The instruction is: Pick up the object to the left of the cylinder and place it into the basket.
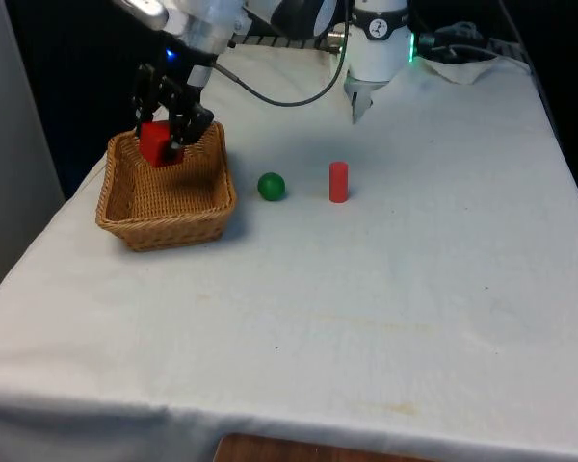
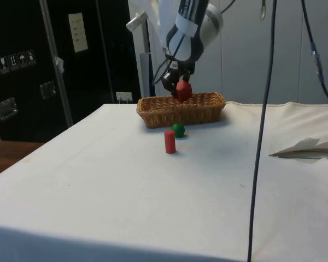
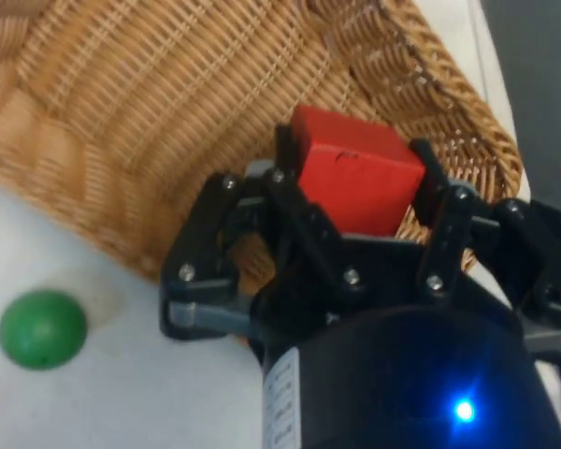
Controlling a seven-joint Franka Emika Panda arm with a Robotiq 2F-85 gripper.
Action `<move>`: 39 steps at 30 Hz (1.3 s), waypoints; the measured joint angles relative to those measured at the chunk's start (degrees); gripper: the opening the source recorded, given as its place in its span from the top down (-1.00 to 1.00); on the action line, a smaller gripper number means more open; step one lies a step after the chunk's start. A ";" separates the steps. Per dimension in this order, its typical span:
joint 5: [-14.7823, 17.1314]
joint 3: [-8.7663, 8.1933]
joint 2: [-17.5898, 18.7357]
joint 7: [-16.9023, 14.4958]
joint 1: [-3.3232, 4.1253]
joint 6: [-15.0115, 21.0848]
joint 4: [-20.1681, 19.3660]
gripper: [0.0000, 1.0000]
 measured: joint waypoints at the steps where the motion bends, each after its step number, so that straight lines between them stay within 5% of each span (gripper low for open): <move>1: 1.26 0.06 0.40 -0.86 -0.11 0.06 0.17 0.75; 16: 18.39 1.20 4.18 -13.98 -1.38 -0.34 1.72 0.75; 31: 25.95 1.95 12.66 -15.87 -1.72 -0.23 5.79 0.77; 34: 26.70 1.95 13.18 -15.99 -1.60 -0.23 6.07 0.96; 39: 26.70 1.83 13.18 -15.99 -1.55 -0.23 6.07 0.96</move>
